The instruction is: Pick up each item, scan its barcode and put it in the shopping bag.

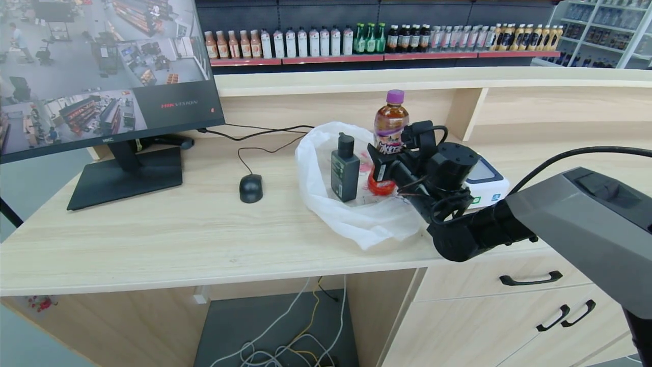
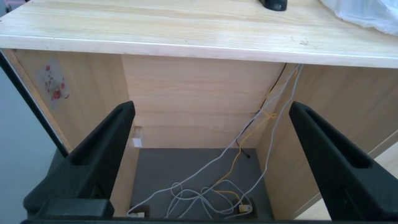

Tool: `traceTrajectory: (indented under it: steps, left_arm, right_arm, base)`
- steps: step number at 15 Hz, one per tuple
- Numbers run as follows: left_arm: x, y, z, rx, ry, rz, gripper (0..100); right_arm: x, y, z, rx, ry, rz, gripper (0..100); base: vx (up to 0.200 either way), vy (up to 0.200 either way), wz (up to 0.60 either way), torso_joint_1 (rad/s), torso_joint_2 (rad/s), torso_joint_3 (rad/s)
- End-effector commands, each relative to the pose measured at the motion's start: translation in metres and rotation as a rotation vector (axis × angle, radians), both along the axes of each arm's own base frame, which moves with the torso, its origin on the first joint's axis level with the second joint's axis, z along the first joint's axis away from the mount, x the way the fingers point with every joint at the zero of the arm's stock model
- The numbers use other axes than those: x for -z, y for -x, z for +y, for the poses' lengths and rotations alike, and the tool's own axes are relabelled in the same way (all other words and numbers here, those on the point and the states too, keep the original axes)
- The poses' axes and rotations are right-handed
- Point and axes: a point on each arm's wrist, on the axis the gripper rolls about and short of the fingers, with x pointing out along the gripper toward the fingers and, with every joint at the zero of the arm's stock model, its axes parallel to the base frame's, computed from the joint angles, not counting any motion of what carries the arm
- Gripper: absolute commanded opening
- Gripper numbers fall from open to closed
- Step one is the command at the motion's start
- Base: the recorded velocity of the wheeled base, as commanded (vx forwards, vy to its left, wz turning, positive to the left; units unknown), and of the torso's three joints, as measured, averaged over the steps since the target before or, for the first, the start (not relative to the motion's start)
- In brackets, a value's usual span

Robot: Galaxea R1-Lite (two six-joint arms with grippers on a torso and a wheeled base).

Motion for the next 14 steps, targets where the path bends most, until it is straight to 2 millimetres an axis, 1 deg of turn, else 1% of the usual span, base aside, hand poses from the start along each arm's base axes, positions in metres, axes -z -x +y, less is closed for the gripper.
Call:
traceTrajectory:
  steps: [1,7,8,12,13,14]
  left_arm:
    - [0.0000,0.0000,0.0000,-0.001,0.000,0.000,100]
    - [0.0000,0.0000,0.0000,-0.001,0.000,0.000,100]
    - [0.0000,0.0000,0.0000,-0.001,0.000,0.000,100]
    - [0.0000,0.0000,0.0000,-0.001,0.000,0.000,100]
    - [0.0000,0.0000,0.0000,-0.001,0.000,0.000,100]
    - [0.0000,0.0000,0.0000,-0.001,0.000,0.000,100]
  right_arm:
    - [0.0041,-0.0010,0.0008,-0.001,0.005,0.010,0]
    - [0.0085,0.0007,0.0017,-0.006,0.012,0.025,0]
    - [0.0117,0.0015,0.0013,-0.006,0.017,0.036,0]
    - [0.0093,0.0020,0.0011,-0.008,0.014,0.032,0]
    - [0.0086,0.0022,0.0010,-0.007,0.015,0.030,100]
    - [0.0085,0.0023,0.0010,-0.008,0.013,0.030,100]
  base:
    - [0.000,0.000,0.00,0.000,0.00,0.000]
    - [0.000,0.000,0.00,0.000,0.00,0.000]
    - [0.000,0.000,0.00,0.000,0.00,0.000]
    - [0.000,0.000,0.00,0.000,0.00,0.000]
    - [0.000,0.000,0.00,0.000,0.00,0.000]
    - [0.000,0.000,0.00,0.000,0.00,0.000]
